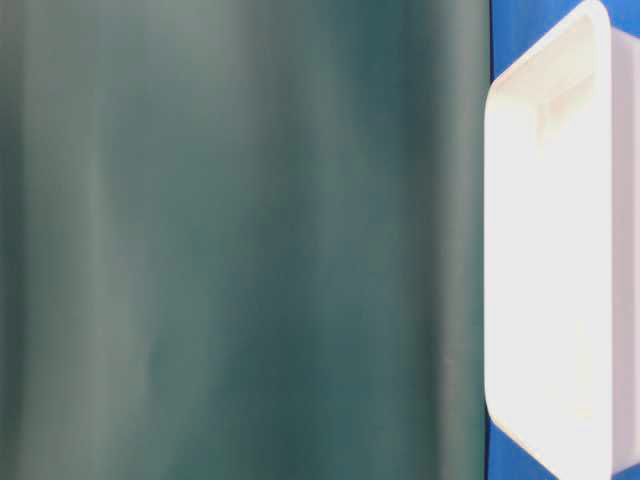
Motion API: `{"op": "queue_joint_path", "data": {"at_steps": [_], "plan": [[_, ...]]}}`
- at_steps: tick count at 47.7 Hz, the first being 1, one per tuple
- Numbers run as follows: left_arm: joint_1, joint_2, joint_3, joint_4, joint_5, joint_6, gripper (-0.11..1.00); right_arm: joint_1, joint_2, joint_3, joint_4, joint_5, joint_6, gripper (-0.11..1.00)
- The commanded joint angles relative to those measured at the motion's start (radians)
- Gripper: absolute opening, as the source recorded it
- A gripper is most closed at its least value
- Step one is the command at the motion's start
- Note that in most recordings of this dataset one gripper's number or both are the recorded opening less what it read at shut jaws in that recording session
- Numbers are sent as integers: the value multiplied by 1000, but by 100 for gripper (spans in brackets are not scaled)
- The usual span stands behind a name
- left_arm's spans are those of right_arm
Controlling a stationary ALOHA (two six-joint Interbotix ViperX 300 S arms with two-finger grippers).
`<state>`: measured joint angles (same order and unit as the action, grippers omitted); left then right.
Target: Place one roll of tape in the white case with the left arm.
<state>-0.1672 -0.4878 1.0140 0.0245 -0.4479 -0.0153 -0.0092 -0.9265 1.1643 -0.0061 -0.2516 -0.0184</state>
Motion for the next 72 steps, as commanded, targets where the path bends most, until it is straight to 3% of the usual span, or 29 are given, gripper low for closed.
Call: {"op": "queue_joint_path", "data": {"at_steps": [1, 5, 13, 17, 24, 31, 58, 72], "plan": [[-17, 87, -87, 3, 2, 2, 2, -2, 8, -25, 0, -2, 0, -11], [-25, 170, -161, 3, 54, 2, 16, -2, 11, -25, 0, 0, 0, -11], [-25, 296, -296, 3, 222, 0, 64, -2, 17, -23, 0, 3, 0, -11], [-25, 360, -368, 2, 354, -2, 81, -2, 20, -21, 0, 6, 0, -11], [-25, 463, -472, 2, 540, -17, 79, -2, 32, -18, -2, 15, 0, -11], [-17, 563, -552, 6, 650, -58, 79, 0, 49, -15, 0, 23, 0, -11], [20, 793, -657, 8, 744, -78, 81, -2, 60, -9, 0, 43, 8, -11], [29, 811, -667, 9, 781, -81, 76, -2, 61, -8, 0, 44, 8, -11]]}}
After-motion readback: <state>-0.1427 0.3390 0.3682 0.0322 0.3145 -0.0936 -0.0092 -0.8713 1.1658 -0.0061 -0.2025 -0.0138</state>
